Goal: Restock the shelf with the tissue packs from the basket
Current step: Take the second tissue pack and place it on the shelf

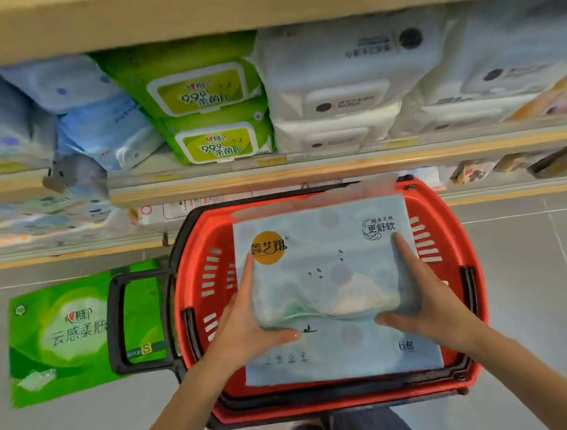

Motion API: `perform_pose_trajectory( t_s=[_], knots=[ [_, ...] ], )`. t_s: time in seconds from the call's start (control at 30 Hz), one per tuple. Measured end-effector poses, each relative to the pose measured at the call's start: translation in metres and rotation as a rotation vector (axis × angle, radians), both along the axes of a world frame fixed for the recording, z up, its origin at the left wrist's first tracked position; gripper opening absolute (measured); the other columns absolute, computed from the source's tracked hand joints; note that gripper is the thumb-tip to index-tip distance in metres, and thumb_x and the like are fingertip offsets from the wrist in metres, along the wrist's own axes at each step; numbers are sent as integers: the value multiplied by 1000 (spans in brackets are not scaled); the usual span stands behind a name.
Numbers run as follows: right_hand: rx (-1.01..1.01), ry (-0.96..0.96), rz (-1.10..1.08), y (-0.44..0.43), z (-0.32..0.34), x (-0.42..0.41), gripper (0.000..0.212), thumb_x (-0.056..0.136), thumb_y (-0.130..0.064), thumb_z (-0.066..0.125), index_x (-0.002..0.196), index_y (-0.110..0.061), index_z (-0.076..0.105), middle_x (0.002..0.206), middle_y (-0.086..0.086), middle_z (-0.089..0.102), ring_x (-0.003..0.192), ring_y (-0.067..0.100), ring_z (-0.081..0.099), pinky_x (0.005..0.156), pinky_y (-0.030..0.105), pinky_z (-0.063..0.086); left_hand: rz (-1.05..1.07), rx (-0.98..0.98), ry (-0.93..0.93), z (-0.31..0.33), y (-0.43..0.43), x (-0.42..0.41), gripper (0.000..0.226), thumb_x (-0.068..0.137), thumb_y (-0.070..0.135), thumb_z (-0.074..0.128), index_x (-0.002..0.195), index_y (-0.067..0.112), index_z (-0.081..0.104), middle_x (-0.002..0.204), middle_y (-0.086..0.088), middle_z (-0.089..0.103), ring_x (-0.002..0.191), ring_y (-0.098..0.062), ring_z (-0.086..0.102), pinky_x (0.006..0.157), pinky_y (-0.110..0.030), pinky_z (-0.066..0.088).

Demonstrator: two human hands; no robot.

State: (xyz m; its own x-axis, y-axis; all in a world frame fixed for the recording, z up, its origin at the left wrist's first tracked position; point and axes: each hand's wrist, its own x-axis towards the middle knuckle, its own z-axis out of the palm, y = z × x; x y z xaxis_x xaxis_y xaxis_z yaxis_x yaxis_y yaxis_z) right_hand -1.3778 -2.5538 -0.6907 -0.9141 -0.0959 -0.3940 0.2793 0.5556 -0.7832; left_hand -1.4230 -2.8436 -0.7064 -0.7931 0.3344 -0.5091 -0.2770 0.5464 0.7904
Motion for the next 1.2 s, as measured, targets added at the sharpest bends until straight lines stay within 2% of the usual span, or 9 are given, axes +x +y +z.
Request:
perform_pose_trajectory(
  t_s=[0.1, 0.2, 0.27, 0.37, 0.43, 0.63, 0.8, 1.03, 1.2],
  knots=[
    [-22, 18, -32, -9, 48, 4, 118, 50, -79, 60, 141, -45, -9, 143, -45, 0, 137, -8, 9, 108, 12, 19, -17, -24, 60, 47, -8, -1, 135, 43, 48, 86, 138, 55, -10, 144, 36, 17, 136, 1, 24, 108, -28, 34],
    [-30, 90, -59, -14, 104, 11, 116, 50, -79, 60, 137, -51, -11, 141, -47, -5, 136, -12, 5, 109, 9, 13, -75, -6, 164, 103, -13, -4, 132, 45, 49, 86, 135, 56, -10, 130, 59, 7, 124, 30, 10, 98, -1, 25],
    [5, 130, -69, -17, 146, 15, 117, 49, -76, 64, 134, -55, -13, 139, -49, -6, 133, -19, 2, 106, 3, 9, -90, -19, 201, 146, -13, -7, 131, 44, 53, 82, 136, 55, -11, 119, 67, 3, 116, 37, 7, 91, 3, 23],
    [66, 218, -102, -20, 209, 22, 116, 47, -78, 63, 133, -59, -14, 145, -38, -2, 136, -8, 10, 108, 17, 15, -97, -8, 279, 211, -11, -10, 133, 45, 54, 83, 138, 55, -12, 131, 55, 0, 132, 14, 9, 106, -20, 25],
    [67, 249, -133, -21, 251, 27, 114, 46, -83, 58, 133, -59, -12, 145, -35, 0, 138, 1, 13, 110, 29, 23, -110, 5, 321, 252, -11, -12, 133, 47, 54, 83, 138, 54, -13, 137, 45, -1, 137, 4, 6, 109, -27, 23],
    [148, 442, -141, -26, 383, 42, 114, 45, -85, 55, 130, -61, -17, 138, -39, -1, 134, 4, 18, 108, 33, 27, -136, 33, 521, 383, -13, -1, 129, 52, 56, 80, 140, 50, -15, 148, 35, -7, 135, 12, 3, 106, -23, 26],
    [127, 586, -154, -24, 481, 56, 113, 51, -76, 62, 134, -57, -14, 146, -34, 0, 138, 5, 19, 110, 36, 29, -126, 6, 732, 489, -10, 6, 132, 45, 63, 78, 139, 52, -15, 138, 43, -2, 133, 2, 14, 102, -30, 34],
    [136, 850, -182, -6, 586, 61, 113, 54, -72, 64, 138, -52, -8, 137, -50, -1, 127, -25, 9, 106, 22, 25, -50, 36, 981, 604, 8, 15, 133, 41, 61, 79, 136, 57, -13, 149, 27, 8, 138, -6, 19, 109, -31, 29],
    [155, 996, -133, 13, 647, 60, 111, 55, -77, 58, 138, -51, -11, 148, -35, -3, 139, -4, 10, 114, 32, 21, -8, 26, 1096, 670, 30, 25, 135, 46, 48, 85, 140, 50, -12, 143, 21, 14, 139, -14, 24, 108, -34, 29]
  ],
)
